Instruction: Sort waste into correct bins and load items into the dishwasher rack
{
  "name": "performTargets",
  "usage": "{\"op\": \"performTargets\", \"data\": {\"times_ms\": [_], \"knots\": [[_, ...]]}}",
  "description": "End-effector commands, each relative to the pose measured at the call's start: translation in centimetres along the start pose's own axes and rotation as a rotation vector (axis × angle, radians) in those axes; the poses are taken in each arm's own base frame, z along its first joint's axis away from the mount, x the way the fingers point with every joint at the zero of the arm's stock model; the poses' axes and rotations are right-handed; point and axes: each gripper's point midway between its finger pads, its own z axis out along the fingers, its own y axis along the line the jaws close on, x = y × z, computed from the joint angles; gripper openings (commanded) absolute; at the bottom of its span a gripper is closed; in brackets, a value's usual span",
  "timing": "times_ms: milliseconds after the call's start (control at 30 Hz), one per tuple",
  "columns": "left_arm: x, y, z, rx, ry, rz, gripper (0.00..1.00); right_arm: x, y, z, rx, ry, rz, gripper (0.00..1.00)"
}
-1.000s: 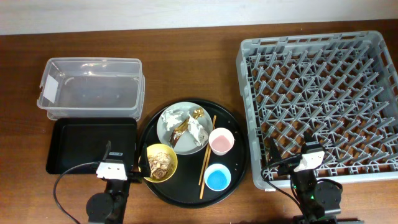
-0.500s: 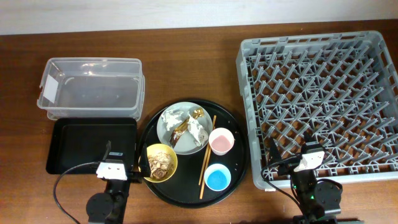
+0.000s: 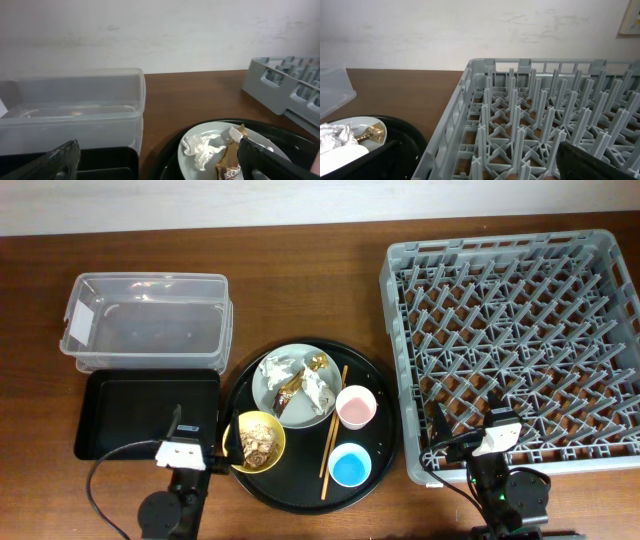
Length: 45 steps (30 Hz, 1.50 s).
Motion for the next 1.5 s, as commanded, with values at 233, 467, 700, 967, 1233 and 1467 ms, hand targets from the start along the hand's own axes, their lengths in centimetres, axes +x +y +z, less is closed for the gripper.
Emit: {"op": "performTargets", "data": {"times_ms": [233, 467, 700, 967, 1233, 1467], "knots": [[-3.3, -0.5, 0.7, 0.016, 0.226, -0.068, 0.99, -3.3, 0.4, -1.9, 0.008, 0.195, 0.084, 0.99], [-4.1, -1.3, 5.3, 0.043, 0.667, -0.104, 0.99, -3.7, 0.6, -2.2, 0.038, 0.651, 0.125, 0.99], [-3.0, -2.5, 8.3, 0.094, 0.99, -0.164, 0.99, -2.4, 0.4, -1.2, 0.056, 0.88, 0.145, 0.99], [1.1, -7.7, 15.2, 0.227, 0.946, -0.091, 0.96, -2.4, 0.4, -1.1, 0.057, 0.879, 0.144, 0.99], [12.5, -9.2, 16.3, 0.174, 1.176, 0.036, 0.75, -2.4, 0.4, -1.1, 0.057, 0.88, 0.145, 0.99], [12.1, -9.1, 16.5, 0.17, 1.188, 0.035, 0.0, -2.3, 0.4, -1.2, 0.057, 0.886, 0.145, 0.99]]}}
